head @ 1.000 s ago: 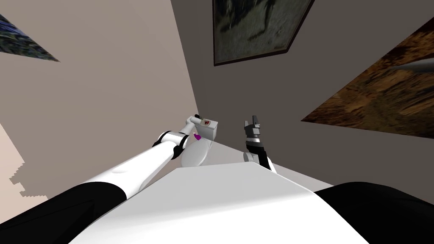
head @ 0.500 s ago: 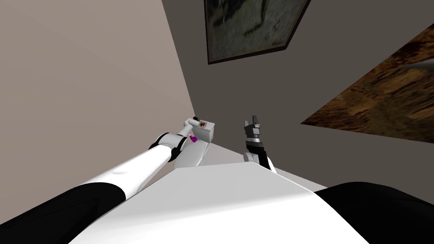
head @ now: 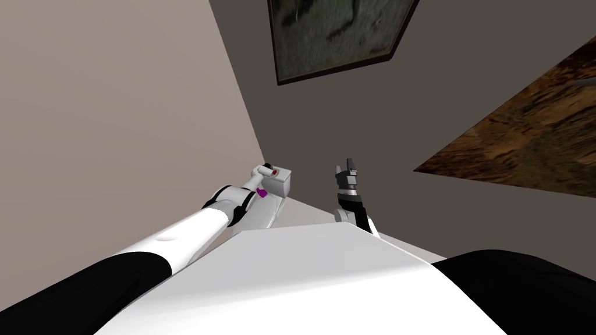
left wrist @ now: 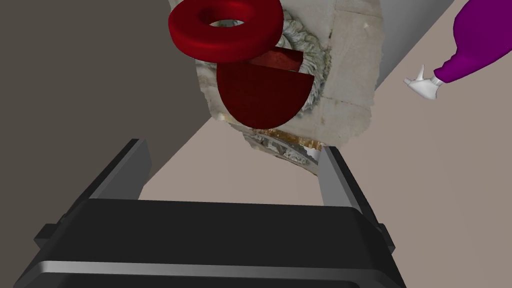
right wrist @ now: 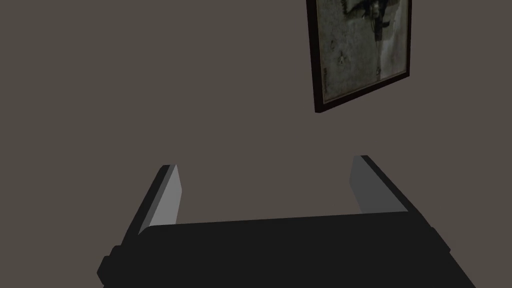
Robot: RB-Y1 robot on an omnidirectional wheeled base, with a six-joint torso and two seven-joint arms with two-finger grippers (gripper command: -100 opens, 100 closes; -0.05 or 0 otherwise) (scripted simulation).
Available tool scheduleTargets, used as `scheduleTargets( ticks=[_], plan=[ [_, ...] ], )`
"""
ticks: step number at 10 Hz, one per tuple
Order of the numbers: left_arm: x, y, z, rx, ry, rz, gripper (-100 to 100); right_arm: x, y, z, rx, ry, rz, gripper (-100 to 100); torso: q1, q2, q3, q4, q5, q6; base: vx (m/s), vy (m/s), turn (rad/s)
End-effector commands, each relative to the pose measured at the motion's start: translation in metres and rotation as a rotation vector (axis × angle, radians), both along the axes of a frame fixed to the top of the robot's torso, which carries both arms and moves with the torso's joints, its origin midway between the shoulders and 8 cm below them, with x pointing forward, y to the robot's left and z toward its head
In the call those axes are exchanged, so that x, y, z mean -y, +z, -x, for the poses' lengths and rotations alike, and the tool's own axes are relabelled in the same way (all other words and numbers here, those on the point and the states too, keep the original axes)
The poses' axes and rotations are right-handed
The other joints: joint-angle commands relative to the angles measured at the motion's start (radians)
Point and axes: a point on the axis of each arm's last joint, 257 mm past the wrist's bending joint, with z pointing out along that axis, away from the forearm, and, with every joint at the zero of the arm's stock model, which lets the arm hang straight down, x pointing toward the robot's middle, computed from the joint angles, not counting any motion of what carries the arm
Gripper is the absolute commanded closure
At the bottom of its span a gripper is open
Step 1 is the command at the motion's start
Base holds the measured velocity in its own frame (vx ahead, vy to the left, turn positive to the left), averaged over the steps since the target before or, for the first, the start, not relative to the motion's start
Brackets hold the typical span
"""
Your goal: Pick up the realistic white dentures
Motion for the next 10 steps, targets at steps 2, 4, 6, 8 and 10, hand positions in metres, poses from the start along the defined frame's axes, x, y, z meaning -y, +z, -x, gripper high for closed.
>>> scheduleTargets(
  ticks=[2, 4, 6, 8, 10],
  plan=[
    [0.0, 0.002, -0.004, 0.006, -0.006, -0.004, -100, 0.0, 0.0, 0.0, 0.0, 0.0, 0.0, 0, 0.001, 0.0, 0.0, 0.0, 0.0, 0.0, 0.032, -0.048, 0.003],
    [-0.006, -0.011, 0.002, -0.022, 0.007, -0.007, -100, 0.0, 0.0, 0.0, 0.0, 0.0, 0.0, 0, 0.005, 0.003, 0.001, 0.001, 0.001, 0.0, -0.003, 0.004, 0.001],
    [-0.006, -0.011, 0.003, -0.023, 0.007, -0.007, -100, 0.0, 0.0, 0.0, 0.0, 0.0, 0.0, 0, 0.006, 0.004, 0.002, 0.001, 0.001, 0.0, -0.004, 0.004, 0.001],
    [-0.021, -0.015, 0.008, -0.027, 0.018, 0.001, -100, 0.0, 0.0, 0.0, 0.0, 0.0, 0.0, 0, 0.006, 0.004, 0.002, 0.001, 0.001, 0.0, 0.007, -0.017, -0.038],
    [-0.023, -0.019, 0.01, -0.035, 0.022, 0.0, -100, 0.0, 0.0, 0.0, 0.0, 0.0, 0.0, 0, 0.003, 0.003, 0.002, 0.001, 0.0, 0.0, 0.013, -0.034, -0.015]
  ],
)
